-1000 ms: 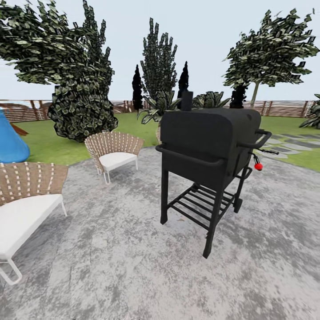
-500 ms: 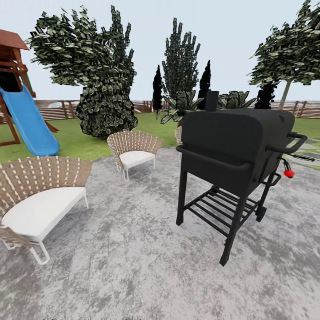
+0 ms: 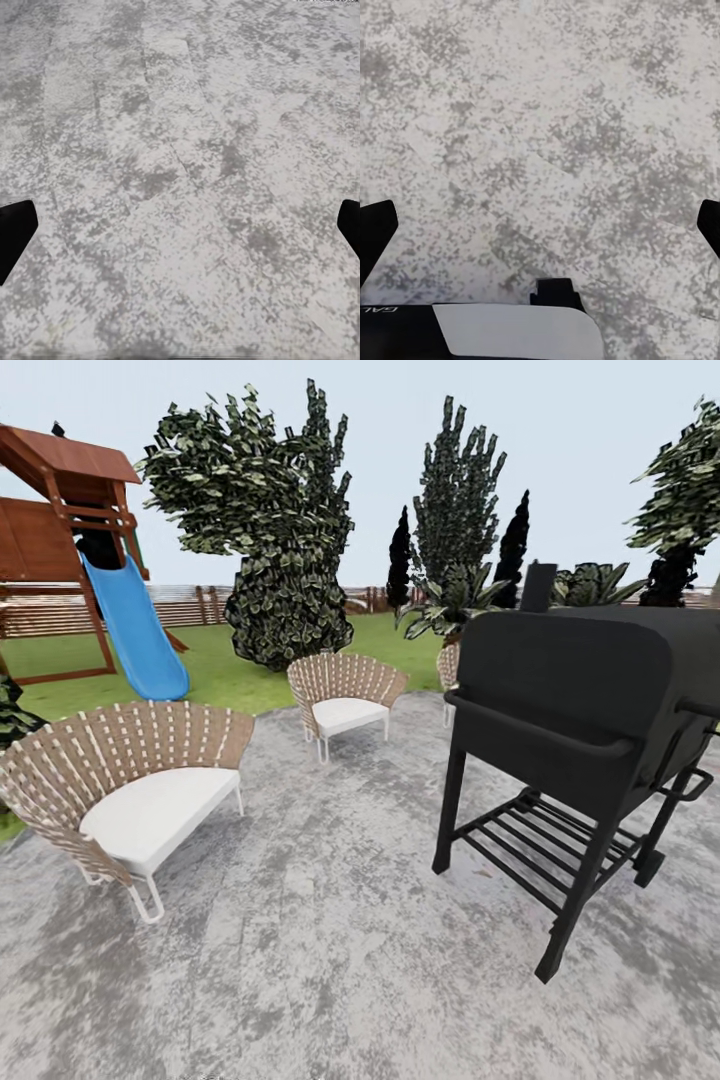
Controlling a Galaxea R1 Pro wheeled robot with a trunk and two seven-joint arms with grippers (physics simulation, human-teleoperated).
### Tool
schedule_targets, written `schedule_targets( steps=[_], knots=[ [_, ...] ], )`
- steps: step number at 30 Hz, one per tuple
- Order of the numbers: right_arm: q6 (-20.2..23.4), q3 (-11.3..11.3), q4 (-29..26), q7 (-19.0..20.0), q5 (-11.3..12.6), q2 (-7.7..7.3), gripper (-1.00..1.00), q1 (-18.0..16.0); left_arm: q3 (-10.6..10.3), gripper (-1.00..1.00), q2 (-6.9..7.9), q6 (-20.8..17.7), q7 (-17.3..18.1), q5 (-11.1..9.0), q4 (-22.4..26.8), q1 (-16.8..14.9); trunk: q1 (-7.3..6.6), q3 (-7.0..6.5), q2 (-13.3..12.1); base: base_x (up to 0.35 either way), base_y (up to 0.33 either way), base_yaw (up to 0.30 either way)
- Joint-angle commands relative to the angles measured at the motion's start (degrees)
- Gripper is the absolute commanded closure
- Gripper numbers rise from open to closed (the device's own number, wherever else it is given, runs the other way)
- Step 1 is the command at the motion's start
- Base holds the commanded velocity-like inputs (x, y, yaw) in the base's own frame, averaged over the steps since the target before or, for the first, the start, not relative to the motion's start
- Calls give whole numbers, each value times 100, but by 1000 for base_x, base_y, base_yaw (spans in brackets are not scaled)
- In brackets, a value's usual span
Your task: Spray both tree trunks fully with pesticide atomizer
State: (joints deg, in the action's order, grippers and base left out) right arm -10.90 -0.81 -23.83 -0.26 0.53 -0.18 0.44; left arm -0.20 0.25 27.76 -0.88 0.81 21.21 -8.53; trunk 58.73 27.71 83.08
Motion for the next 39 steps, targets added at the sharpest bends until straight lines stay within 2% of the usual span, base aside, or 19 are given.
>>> schedule_targets(
  steps=[1,39],
  knots=[
    [0,0,0,0,0,0,-100,0,1,-100,-3,-1,0,-1,1,0,0,0,0,0,0,287],
    [0,2,1,0,0,1,-100,0,3,-100,-16,-6,0,-11,-3,0,0,0,0,0,0,287]
  ],
)
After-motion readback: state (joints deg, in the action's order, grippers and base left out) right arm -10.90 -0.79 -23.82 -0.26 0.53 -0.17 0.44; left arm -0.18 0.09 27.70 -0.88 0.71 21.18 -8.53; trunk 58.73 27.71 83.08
